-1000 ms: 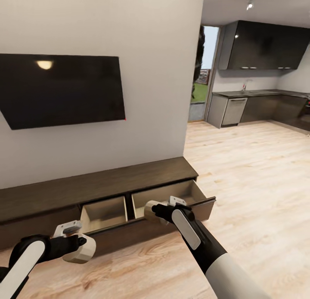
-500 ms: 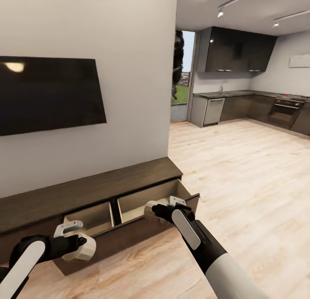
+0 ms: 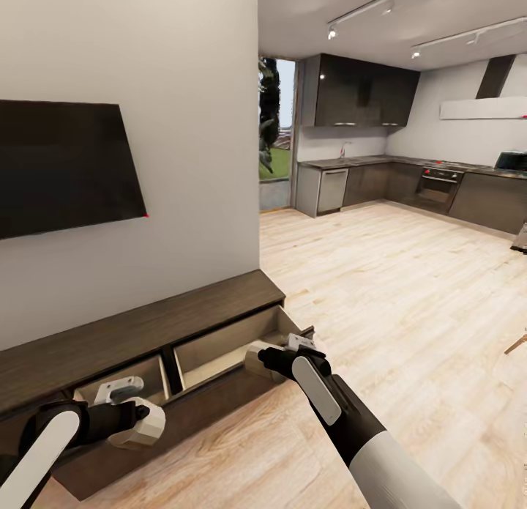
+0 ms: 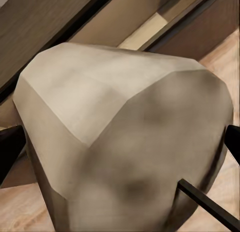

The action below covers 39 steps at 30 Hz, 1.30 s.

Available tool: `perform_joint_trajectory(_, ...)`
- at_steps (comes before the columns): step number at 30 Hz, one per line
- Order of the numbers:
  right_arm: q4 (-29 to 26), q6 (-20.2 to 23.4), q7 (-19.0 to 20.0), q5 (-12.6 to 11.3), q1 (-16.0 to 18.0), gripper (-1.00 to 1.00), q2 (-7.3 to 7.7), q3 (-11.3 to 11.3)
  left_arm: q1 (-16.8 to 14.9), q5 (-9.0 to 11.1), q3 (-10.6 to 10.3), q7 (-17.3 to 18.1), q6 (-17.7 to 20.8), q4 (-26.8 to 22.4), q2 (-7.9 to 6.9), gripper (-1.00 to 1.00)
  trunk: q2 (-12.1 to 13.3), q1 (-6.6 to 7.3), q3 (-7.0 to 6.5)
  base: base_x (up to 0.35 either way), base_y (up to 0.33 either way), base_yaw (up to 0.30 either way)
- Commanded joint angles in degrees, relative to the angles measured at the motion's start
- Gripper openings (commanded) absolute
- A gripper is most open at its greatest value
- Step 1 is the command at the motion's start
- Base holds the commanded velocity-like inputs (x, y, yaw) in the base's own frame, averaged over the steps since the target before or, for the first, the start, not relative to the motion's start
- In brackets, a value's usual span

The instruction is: Place each of the two pumpkins and all three candles from the living room inside a cabinet in the living room (use any cabinet), then make sure every cabinet is closed, and position the cauldron so it is next to a table in the living room.

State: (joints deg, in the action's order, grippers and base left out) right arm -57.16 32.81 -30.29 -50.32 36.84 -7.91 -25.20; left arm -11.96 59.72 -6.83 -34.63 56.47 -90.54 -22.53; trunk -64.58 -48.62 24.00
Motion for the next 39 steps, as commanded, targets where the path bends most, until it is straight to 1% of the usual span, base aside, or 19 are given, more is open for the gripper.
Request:
perform_joint_trajectory(1,-0.1,0.0,-0.6,-0.5,0.1,-1.0,0.0,-0.1,-0.1,0.5,-0.1,-0.7,0.0,-0.1,-0.06,-1.0,0.0,0.0,0.01,0.0,0.0,-0.257)
perform_joint_trajectory(8,-0.1,0.0,-0.6,-0.5,0.1,-1.0,0.0,-0.1,0.0,0.5,-0.1,-0.8,0.0,-0.1,-0.06,-1.0,0.0,0.0,-0.34,0.0,0.0,-0.24)
perform_joint_trajectory(16,-0.1,0.1,-0.6,-0.5,0.1,-1.0,-0.01,-0.1,0.0,0.4,-0.2,-0.8,0.0,0.0,-0.06,-1.0,0.0,0.0,-0.41,0.027,-0.024,-0.039)
perform_joint_trajectory(39,0.0,0.1,-0.6,-0.5,0.1,-1.0,0.0,-0.2,0.0,0.4,-0.2,-0.8,0.0,0.2,-0.06,-1.0,0.0,0.0,-0.41,0.238,-0.193,0.0)
